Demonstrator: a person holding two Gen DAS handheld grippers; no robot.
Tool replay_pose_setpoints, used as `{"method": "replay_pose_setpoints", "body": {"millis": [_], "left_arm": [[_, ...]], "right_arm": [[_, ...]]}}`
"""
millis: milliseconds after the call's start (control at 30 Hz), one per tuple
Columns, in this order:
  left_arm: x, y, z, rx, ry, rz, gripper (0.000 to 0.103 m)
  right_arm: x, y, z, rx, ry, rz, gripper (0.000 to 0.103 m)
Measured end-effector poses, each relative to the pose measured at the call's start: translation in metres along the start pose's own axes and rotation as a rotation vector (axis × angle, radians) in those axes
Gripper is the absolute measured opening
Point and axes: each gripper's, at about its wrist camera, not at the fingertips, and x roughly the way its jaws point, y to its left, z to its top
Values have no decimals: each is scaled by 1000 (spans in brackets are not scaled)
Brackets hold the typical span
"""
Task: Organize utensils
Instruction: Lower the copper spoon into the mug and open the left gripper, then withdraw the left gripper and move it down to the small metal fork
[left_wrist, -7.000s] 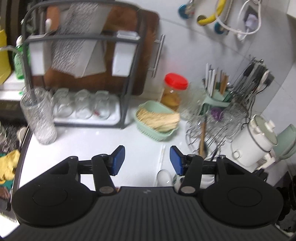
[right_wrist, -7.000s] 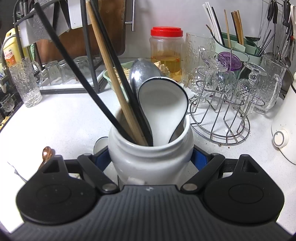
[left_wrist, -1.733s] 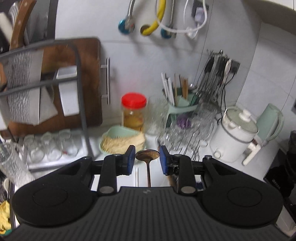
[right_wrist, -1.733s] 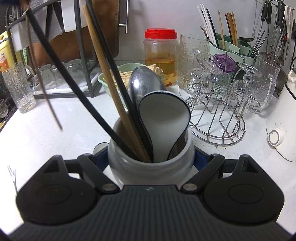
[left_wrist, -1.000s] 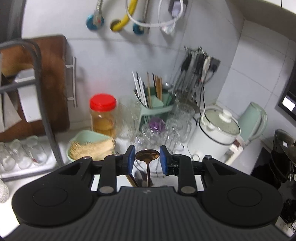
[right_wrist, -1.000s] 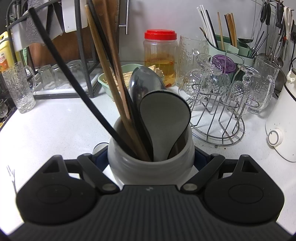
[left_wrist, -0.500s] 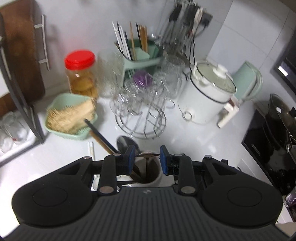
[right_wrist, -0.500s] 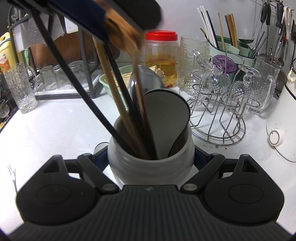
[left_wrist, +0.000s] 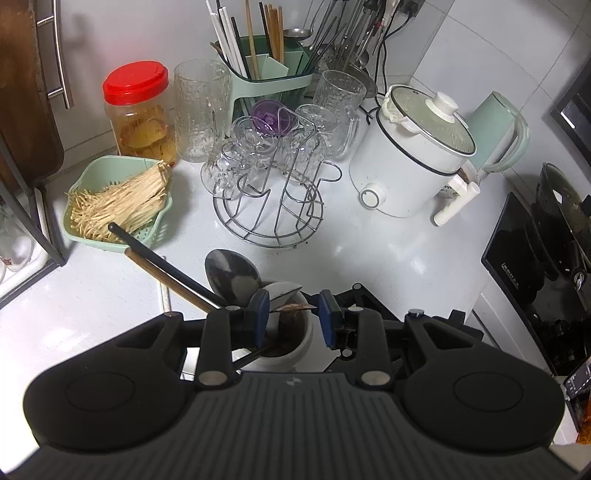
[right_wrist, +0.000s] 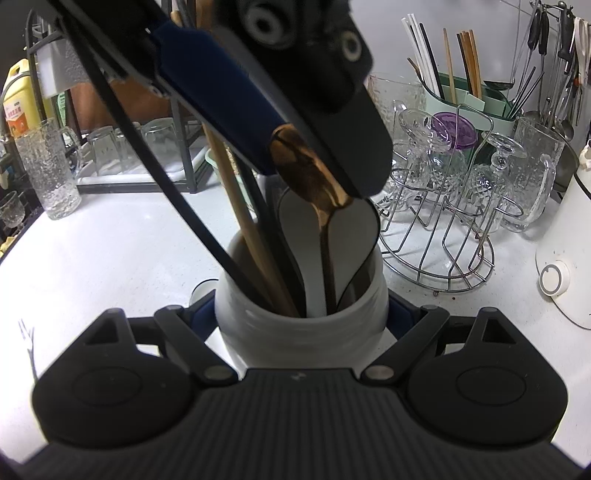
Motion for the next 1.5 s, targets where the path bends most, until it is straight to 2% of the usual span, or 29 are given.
{"method": "replay_pose_setpoints", "body": {"millis": [100,200,367,567,833,1033,1233,1333,1500], "left_arm": [[-4,-1,1,0,-17,12,34],[-13,-3,1,1,-49,22,44],[-36,-5,0,-15,-115,24,44],[-77,-8,-6,-44,-234,42,44],[-129,5,-23,-102,-368,131,45],[-162,35,-48,-215,-441,212,45],[-177,85,-88,-368,-448,309,49],[-174,116,-115,-465,-411,361,50],[-156,161,-173,-633,-338,372,50]], "right_arm": [[0,0,0,0,0,0,91],[0,0,0,1,-1,-1,91],[0,0,0,1,0,-2,91],[1,0,0,4,2,-4,91],[2,1,1,17,4,-18,91],[1,1,0,31,-1,-24,91],[1,2,1,40,-1,-34,91],[1,2,1,43,1,-36,91],[0,2,0,42,2,-39,91]]}}
